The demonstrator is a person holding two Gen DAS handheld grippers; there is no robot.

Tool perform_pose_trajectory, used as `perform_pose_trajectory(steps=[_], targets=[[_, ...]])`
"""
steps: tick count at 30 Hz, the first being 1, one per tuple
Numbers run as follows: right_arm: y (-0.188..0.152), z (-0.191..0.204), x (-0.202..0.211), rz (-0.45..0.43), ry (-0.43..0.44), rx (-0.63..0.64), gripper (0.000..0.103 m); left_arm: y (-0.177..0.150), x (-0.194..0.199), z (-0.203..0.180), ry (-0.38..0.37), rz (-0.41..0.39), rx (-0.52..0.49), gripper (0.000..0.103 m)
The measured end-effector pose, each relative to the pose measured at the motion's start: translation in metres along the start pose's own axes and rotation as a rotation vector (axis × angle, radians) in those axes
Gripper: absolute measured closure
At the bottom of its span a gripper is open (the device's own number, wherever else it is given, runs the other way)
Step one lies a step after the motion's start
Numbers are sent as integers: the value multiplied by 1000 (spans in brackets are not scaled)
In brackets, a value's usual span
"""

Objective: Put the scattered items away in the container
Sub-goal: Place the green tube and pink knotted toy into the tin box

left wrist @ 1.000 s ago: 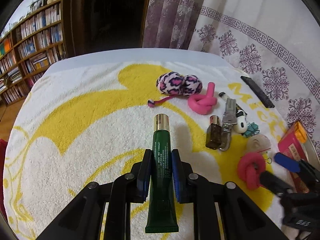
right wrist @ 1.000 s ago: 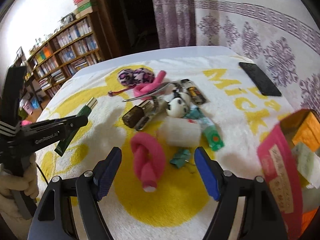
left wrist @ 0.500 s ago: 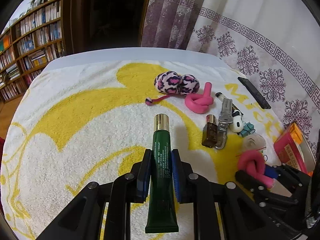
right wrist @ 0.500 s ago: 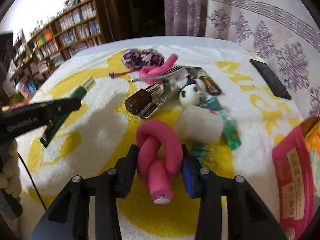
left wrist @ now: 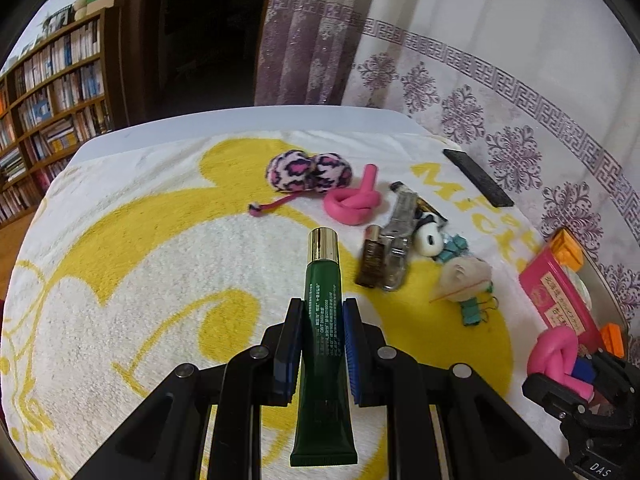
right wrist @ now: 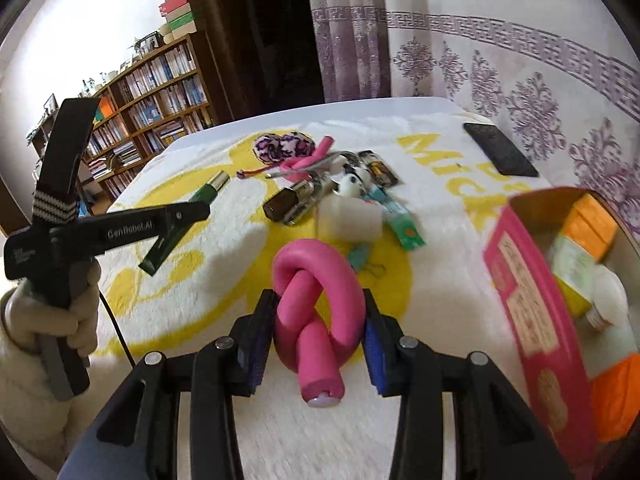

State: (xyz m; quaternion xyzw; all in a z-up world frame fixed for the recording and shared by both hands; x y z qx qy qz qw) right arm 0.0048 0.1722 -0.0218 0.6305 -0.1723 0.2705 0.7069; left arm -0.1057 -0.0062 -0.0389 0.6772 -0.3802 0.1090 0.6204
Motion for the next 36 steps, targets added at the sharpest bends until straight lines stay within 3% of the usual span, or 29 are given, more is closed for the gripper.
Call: perform_pose_trajectory(steps=[10,16,26,36], targets=[[-3,-38,31,-47,-82,-72,59,-5,12,-27,-48,-5,-5,83],[2,-72,57,-107,-173,-104,59,-5,12,-59,-99,9,-28,83],[4,-150,93,-179,-400,-171,59,11,10,-147,-211,8,-144,83],[-5,-183,100,-198,-482,-165,59,20,-9,-245,-324,25,-272,83]])
Point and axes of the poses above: each gripper's, at about its wrist camera, not at the fingertips, and x roughly against the way its jaws point, z to its left, y to its top, the point moved 2 cm from there along -x, roughly the way its jaws point, and after that the axes turned 12 degrees about -z, right-handed, at the moved point
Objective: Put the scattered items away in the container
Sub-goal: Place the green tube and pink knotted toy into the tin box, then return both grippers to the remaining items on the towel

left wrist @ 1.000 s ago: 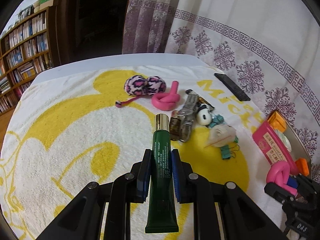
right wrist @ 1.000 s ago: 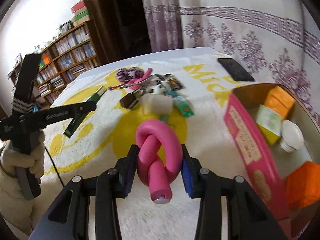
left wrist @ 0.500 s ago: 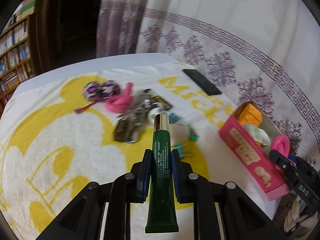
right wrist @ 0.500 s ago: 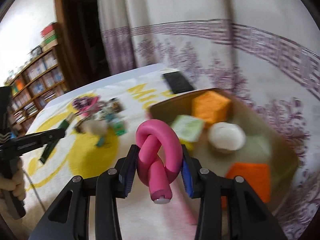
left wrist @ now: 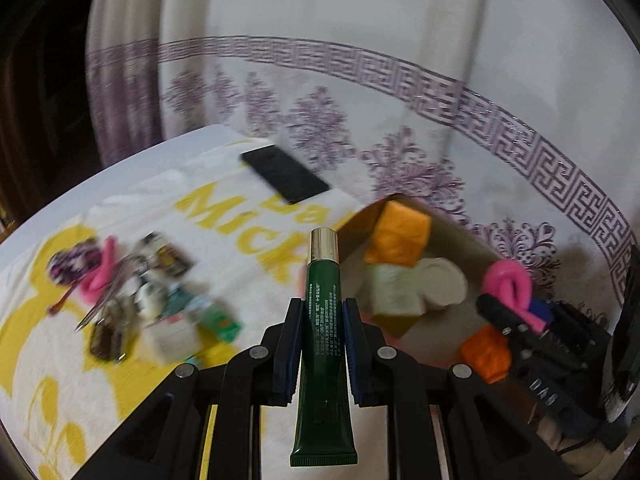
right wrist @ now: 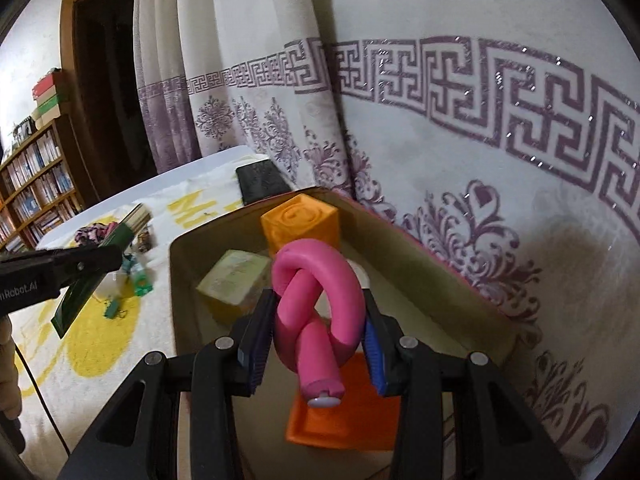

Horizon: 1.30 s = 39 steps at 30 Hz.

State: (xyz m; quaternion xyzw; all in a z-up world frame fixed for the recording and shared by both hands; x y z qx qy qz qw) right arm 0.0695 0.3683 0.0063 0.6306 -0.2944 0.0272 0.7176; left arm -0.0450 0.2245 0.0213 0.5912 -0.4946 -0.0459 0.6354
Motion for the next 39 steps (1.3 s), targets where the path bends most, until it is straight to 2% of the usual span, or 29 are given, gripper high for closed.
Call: perform_pose_trajectory(steps=[5,9,11,13,18,24,25,26,27,28,32,39], targets=[[2,-10,1,-27,-39,33,59,12,-17,-34,-68,3,-44,83],[2,-20,0,-17,-46,9,58,19,-31,-52,-157,20,-14,83],[2,-25,-1,-9,-48,-7,50,20,-39,-58,-186,40,2,82],[1,-26,0,-15,-52,-14,38,19,-43,-58,-182,54,2,82],[3,-22,3,-28,-49,-15,36,17,-41,-35,-110,57,38,82],[6,-4,4,-30,-15,-4,36,16,-22,0,-25,23,59,81],[7,0,5,-32,-7,0,36,16,-19,6,-15,19,65,78],[7,4,7,-34,0,3,36,14,-15,14,0,14,77,63],[8,8,8,-35,11,4,36,13,-11,23,21,5,93,42],[9,12,8,-33,24,3,36,12,-6,31,47,-10,106,38],[8,37,8,-12,98,1,36,6,14,67,140,-50,136,37],[0,96,7,32,240,54,36,-18,43,137,251,-61,243,37]])
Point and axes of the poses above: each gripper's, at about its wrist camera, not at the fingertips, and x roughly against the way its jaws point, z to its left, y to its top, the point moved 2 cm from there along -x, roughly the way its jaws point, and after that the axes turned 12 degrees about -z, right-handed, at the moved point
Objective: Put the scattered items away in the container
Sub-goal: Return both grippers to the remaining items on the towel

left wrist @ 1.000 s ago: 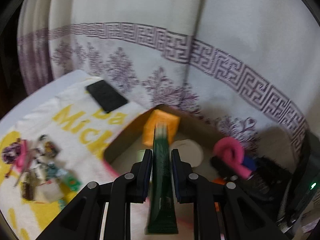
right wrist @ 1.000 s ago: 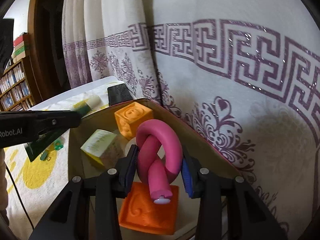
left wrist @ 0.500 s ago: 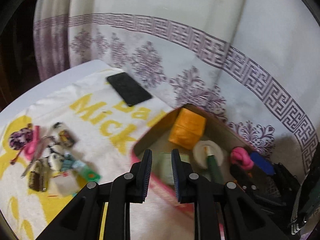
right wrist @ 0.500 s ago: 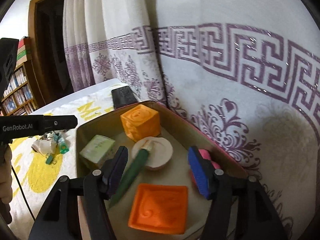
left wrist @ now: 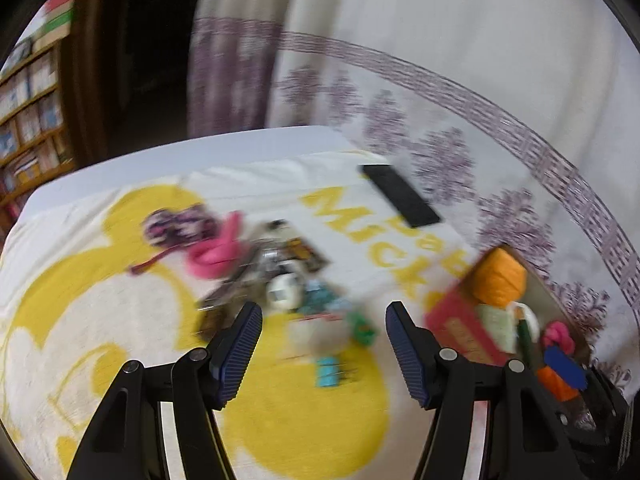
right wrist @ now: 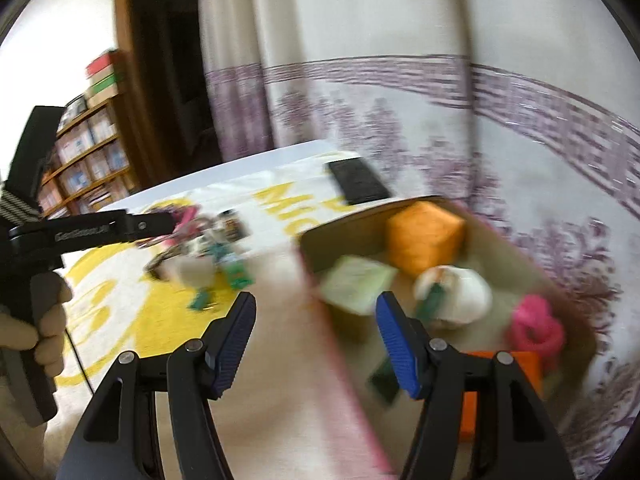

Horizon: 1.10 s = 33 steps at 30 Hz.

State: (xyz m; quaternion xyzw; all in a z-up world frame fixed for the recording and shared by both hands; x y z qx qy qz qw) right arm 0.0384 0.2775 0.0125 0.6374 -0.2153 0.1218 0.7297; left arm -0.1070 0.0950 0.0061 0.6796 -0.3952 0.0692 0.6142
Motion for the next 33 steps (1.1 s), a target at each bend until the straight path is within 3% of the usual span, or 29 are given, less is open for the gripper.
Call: perform_pose_trajectory(steps=[11,26,29,33], targets=[[-15,70,-47,135,161,40,36,-23,9,79,108,14,86,37],[-29,103,-116,256,201,121,37,-32,1,99,131,42,122,37],[-33,105,-131,284,190,139,47,-34,-3,101,137,54,124,37],[-37,110,-128,258,136,224,69,-38,-9,104,141,69,125,37]])
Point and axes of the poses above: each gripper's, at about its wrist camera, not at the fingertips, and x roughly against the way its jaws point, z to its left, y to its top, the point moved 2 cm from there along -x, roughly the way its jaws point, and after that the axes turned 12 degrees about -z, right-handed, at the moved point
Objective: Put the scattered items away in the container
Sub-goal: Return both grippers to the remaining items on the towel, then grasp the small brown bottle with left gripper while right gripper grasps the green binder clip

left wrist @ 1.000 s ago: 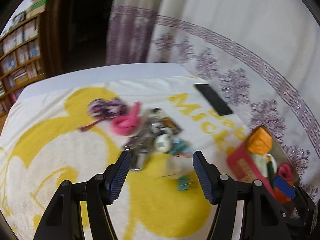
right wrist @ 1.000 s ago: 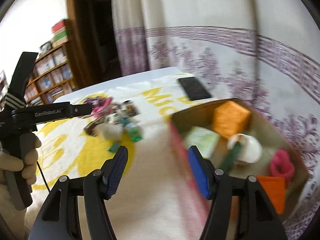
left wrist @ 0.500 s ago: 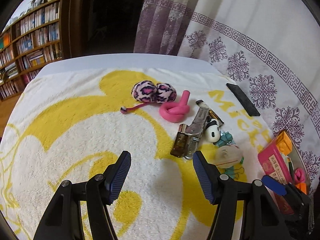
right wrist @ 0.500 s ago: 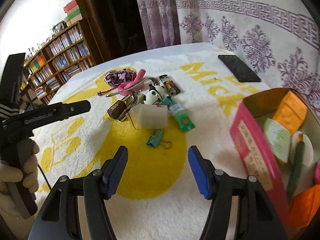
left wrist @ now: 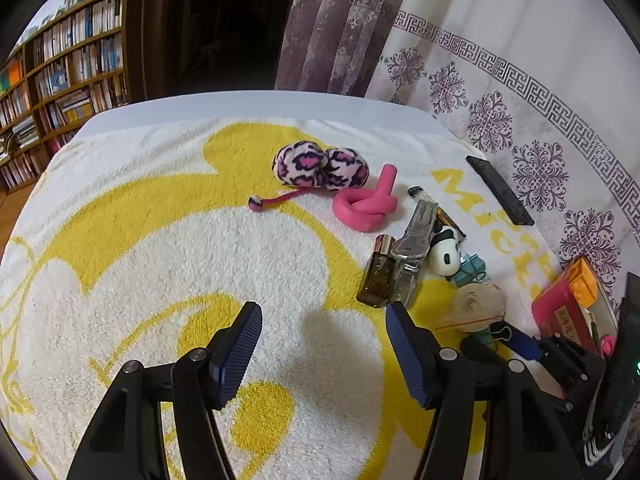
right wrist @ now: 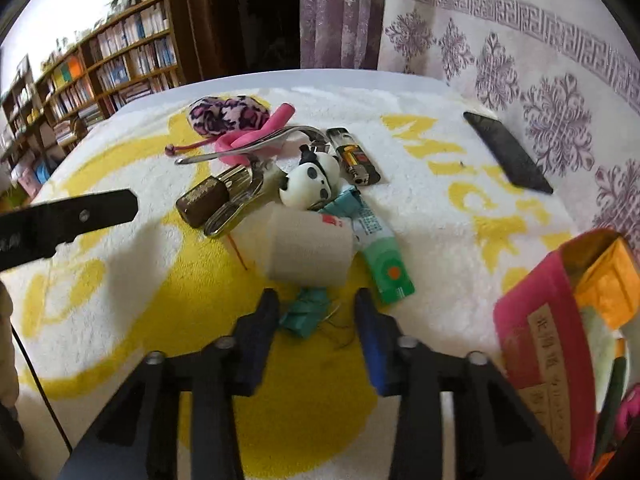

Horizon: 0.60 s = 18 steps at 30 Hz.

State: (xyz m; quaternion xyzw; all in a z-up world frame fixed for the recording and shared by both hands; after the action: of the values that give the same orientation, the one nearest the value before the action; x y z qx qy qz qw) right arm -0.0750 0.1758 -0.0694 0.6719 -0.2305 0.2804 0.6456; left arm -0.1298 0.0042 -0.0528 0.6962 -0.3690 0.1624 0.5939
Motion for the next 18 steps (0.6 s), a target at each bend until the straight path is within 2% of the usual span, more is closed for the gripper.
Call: perform_pose_trajectory(steps=[1,9,18], targets=[[-1,-1,2,-3,-1,-4,74,-1,-1,0,-3,2,-1,37],[-2,-31,8,-39,45,-174,74,-4,-13,-17,-23,25,-54,37],[-3,-34,10,-54,114,-224,74,7,-45,-37,-4,33,-144,39]])
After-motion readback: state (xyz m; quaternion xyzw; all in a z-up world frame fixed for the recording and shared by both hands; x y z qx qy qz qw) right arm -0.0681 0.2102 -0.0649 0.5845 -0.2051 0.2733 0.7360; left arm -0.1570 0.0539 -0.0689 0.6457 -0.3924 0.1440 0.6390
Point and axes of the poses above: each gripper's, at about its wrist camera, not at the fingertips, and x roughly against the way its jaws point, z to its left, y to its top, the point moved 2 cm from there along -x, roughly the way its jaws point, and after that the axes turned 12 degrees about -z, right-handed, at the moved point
